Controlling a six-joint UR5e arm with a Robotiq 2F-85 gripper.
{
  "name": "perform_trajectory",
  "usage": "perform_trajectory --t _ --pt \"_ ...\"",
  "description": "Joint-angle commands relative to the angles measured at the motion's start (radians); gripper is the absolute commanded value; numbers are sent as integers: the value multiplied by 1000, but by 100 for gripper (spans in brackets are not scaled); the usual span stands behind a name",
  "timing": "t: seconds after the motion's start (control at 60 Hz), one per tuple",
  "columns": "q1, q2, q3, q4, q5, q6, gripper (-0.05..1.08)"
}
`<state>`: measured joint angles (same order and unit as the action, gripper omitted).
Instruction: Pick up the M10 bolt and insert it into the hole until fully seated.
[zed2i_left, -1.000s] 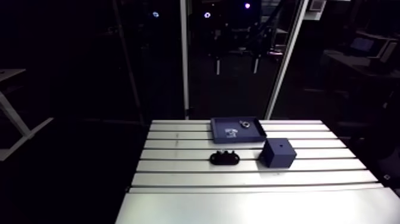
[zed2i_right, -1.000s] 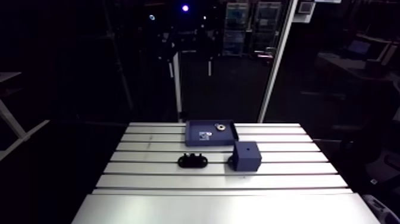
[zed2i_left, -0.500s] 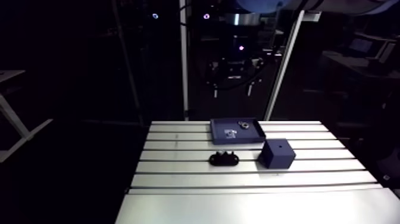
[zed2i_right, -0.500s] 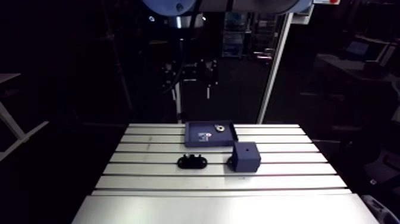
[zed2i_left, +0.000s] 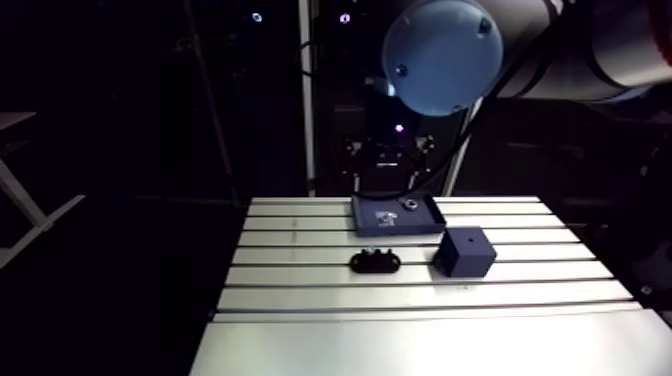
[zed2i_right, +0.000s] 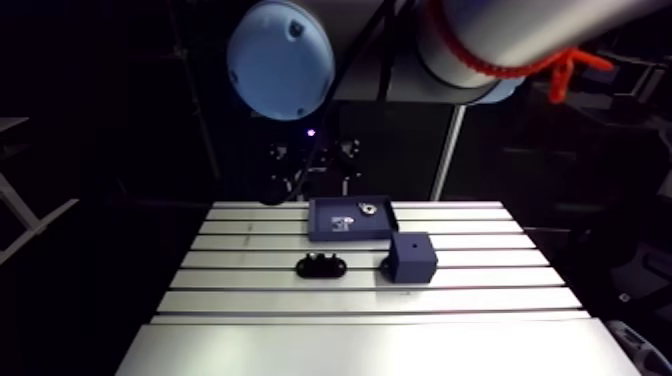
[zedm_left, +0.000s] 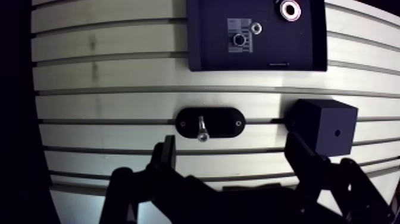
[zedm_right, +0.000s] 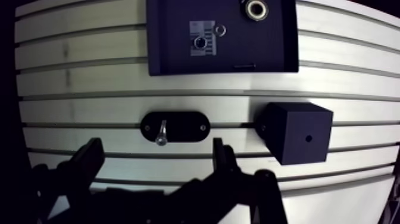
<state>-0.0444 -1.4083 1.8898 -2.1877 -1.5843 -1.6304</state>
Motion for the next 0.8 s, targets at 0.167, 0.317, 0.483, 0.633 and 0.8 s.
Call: perform_trajectory --t 0.167,0.317,0.483,0.633,0.8 --pt "-1 25 51 -59 22 5 1" --pt "-2 38 68 -61 20 9 1" --pt "0 50 85 -64 16 24 1" --pt "1 52 97 -94 13 24 1" --pt "3 56 113 -110 10 23 1"
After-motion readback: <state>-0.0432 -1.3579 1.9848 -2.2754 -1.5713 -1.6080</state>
